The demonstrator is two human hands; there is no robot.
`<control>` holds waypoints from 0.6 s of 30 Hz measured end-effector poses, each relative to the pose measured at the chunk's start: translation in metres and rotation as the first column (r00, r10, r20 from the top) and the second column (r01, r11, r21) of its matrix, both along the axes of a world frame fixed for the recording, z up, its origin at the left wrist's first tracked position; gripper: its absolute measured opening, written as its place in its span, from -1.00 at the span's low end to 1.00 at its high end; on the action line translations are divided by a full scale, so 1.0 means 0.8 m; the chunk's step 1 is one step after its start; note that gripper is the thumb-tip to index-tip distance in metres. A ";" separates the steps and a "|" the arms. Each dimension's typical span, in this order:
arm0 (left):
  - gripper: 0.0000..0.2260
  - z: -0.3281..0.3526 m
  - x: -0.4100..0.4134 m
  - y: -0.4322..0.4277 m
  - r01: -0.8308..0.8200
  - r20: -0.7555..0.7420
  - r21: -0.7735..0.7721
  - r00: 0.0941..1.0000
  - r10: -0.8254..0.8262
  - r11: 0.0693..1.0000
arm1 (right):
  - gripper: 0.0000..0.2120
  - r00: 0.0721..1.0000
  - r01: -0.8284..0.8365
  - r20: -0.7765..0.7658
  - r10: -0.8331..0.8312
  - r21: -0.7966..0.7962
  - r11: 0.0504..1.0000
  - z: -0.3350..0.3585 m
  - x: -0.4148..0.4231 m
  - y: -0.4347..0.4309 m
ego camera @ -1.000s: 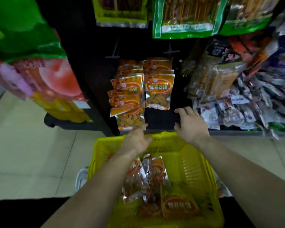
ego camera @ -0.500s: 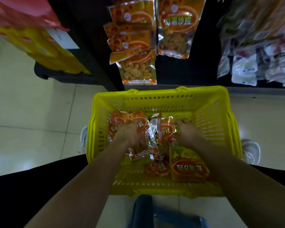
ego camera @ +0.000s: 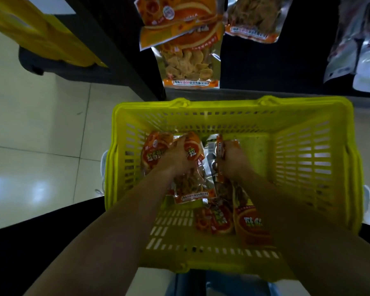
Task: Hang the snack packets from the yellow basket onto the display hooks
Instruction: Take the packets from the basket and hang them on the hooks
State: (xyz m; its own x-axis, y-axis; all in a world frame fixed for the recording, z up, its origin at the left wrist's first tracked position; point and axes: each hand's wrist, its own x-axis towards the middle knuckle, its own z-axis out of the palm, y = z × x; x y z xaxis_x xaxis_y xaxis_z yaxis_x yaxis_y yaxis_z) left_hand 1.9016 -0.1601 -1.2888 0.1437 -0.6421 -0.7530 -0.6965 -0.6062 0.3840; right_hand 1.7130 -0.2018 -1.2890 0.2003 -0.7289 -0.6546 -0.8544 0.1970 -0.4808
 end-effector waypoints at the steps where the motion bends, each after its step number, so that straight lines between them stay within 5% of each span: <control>1: -0.03 0.000 -0.002 0.002 0.021 -0.031 -0.006 0.999 -0.021 1.000 | -0.66 1.000 0.023 0.010 -0.023 -0.012 1.000 0.002 -0.006 -0.002; 6: -0.09 -0.002 -0.024 0.013 0.183 -0.012 0.038 0.983 -0.183 0.982 | -0.67 0.988 0.157 0.015 -0.157 -0.099 0.983 0.014 -0.053 -0.009; 11: -0.13 0.000 -0.037 0.011 0.133 0.005 -0.046 0.991 -0.133 0.990 | -0.66 0.977 0.204 -0.042 -0.208 -0.073 0.976 0.026 -0.094 0.000; 18: -0.13 0.008 -0.046 -0.013 0.185 0.070 -0.110 0.982 -0.178 0.977 | -0.22 0.994 0.109 0.009 -0.112 0.143 0.984 0.056 -0.109 0.024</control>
